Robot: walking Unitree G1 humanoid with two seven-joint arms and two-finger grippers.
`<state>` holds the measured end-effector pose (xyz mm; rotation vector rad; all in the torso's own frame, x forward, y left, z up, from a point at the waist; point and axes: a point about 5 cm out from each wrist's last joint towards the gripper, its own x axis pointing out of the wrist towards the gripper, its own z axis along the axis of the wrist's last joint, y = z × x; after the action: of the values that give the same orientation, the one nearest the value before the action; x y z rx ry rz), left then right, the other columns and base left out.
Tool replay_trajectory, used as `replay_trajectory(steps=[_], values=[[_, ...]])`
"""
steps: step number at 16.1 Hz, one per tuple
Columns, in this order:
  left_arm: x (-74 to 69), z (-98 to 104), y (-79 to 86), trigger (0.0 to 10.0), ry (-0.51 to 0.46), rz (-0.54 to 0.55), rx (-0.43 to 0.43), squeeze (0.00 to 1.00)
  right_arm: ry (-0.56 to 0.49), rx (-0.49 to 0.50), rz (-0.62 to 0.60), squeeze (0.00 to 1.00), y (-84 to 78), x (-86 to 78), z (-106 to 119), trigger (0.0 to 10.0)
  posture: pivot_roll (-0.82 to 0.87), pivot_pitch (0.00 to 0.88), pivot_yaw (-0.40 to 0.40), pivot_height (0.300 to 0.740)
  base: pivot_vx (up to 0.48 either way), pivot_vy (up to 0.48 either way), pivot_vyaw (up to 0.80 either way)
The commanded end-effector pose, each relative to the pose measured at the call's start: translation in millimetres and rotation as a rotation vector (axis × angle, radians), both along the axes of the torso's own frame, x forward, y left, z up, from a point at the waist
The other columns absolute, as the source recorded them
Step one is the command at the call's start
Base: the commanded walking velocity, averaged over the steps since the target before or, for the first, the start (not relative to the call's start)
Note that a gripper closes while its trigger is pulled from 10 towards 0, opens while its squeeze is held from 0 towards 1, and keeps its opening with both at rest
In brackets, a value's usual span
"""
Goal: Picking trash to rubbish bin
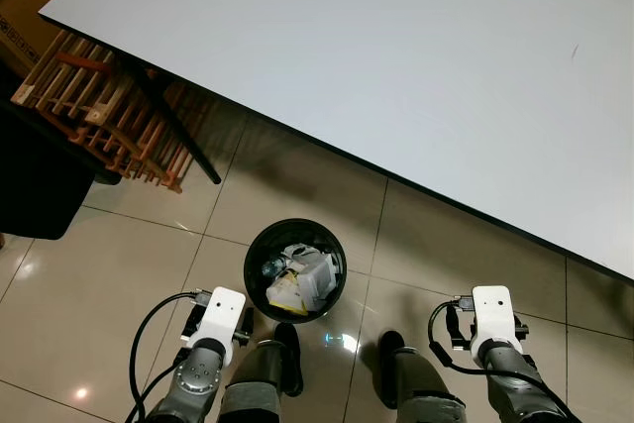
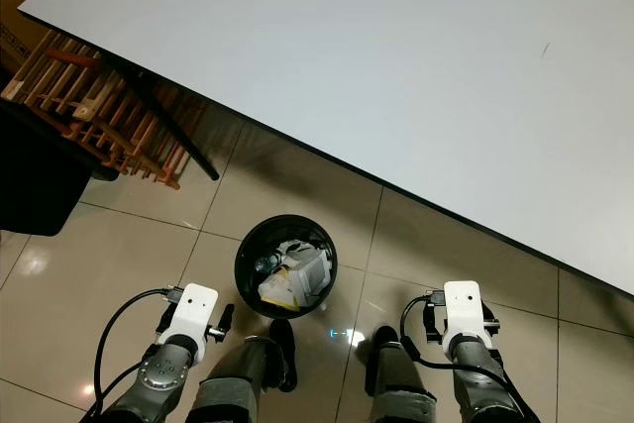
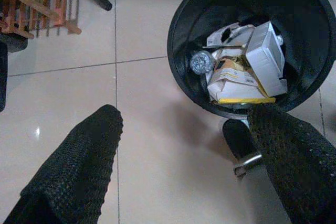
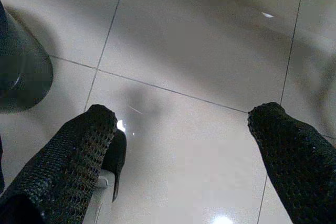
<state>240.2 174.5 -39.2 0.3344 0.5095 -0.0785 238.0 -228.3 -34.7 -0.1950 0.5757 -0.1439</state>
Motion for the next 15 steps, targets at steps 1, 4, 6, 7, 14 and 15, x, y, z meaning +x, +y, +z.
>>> replay_trajectory(steps=[1, 4, 6, 7, 14, 15], values=[[-13.1, -9.8, 4.8, 10.0, 0.052, 0.033, -0.001, 0.00, 0.069, 0.012, -0.006, 0.00, 0.9, -15.2, -12.2, 10.0, 0.04, 0.328, 0.066, 0.740, 0.000, 0.000, 0.00], [-12.7, -9.5, 4.5, 10.0, 0.050, 0.034, -0.005, 0.00, 0.069, 0.013, -0.005, 0.00, 1.1, -14.7, -12.0, 10.0, 0.04, 0.330, 0.065, 0.740, 0.000, 0.000, 0.00], [-13.0, -9.7, 4.4, 10.0, 0.052, 0.034, -0.007, 0.00, 0.069, 0.014, -0.004, 0.00, 1.3, -14.7, -12.0, 10.0, 0.04, 0.330, 0.065, 0.740, 0.000, 0.000, 0.00], [-12.9, -9.7, 4.1, 10.0, 0.052, 0.035, -0.008, 0.00, 0.070, 0.014, -0.004, 0.00, 1.2, -14.6, -12.0, 10.0, 0.04, 0.331, 0.063, 0.740, -0.240, 0.000, 0.00], [-13.2, -10.1, 3.7, 10.0, 0.054, 0.035, -0.009, 0.00, 0.072, 0.013, -0.006, 0.00, 1.2, -14.7, -12.2, 10.0, 0.04, 0.336, 0.063, 0.740, 0.000, 0.000, 0.00], [-13.2, -10.0, 3.6, 10.0, 0.054, 0.035, -0.009, 0.00, 0.072, 0.013, -0.006, 0.00, 1.0, -14.7, -12.1, 10.0, 0.04, 0.336, 0.063, 0.740, 0.000, 0.000, 0.00]])
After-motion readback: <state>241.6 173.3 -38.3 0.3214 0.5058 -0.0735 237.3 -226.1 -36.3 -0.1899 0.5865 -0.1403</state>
